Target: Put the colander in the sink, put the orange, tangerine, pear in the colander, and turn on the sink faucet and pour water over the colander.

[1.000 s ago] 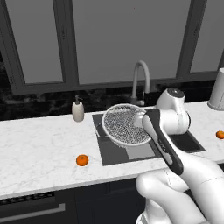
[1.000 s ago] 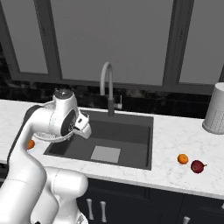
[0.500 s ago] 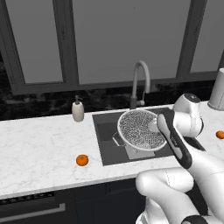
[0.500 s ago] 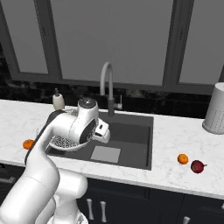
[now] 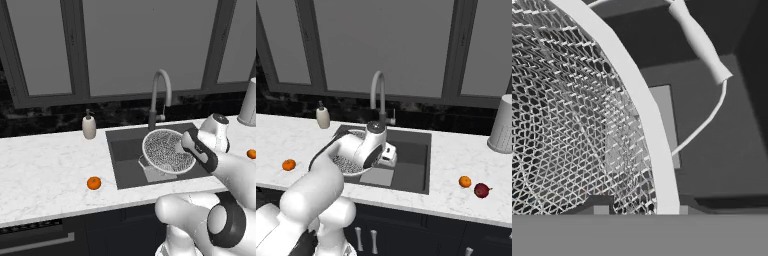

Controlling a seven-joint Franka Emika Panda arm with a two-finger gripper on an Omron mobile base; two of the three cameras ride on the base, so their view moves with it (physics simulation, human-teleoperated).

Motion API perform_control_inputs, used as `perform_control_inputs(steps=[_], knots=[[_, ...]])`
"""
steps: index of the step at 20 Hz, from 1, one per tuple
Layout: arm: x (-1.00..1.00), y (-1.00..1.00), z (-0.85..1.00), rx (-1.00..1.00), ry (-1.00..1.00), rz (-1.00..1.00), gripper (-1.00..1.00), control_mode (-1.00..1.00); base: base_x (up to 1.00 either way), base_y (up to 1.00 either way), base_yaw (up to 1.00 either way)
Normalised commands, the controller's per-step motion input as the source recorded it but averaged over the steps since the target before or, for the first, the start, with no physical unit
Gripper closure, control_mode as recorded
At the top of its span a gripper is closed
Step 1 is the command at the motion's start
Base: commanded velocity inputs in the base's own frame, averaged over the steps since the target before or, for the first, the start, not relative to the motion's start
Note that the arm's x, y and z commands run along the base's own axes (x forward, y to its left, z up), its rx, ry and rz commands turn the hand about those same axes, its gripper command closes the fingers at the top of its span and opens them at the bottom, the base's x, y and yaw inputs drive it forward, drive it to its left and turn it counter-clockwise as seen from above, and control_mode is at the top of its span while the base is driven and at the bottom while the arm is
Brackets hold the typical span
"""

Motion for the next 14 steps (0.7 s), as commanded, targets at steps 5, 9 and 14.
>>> perform_control_inputs(steps=[5,9,14], knots=[[0.52,-0.29,-0.17,0.0,0.16,0.1,1.0,-1.0,0.0,0.0,0.0],[0.29,-0.39,-0.07,0.0,0.05,0.1,1.0,-1.0,0.0,0.0,0.0],[0.34,-0.24,-0.3,0.0,0.0,0.07,1.0,-1.0,0.0,0.0,0.0]])
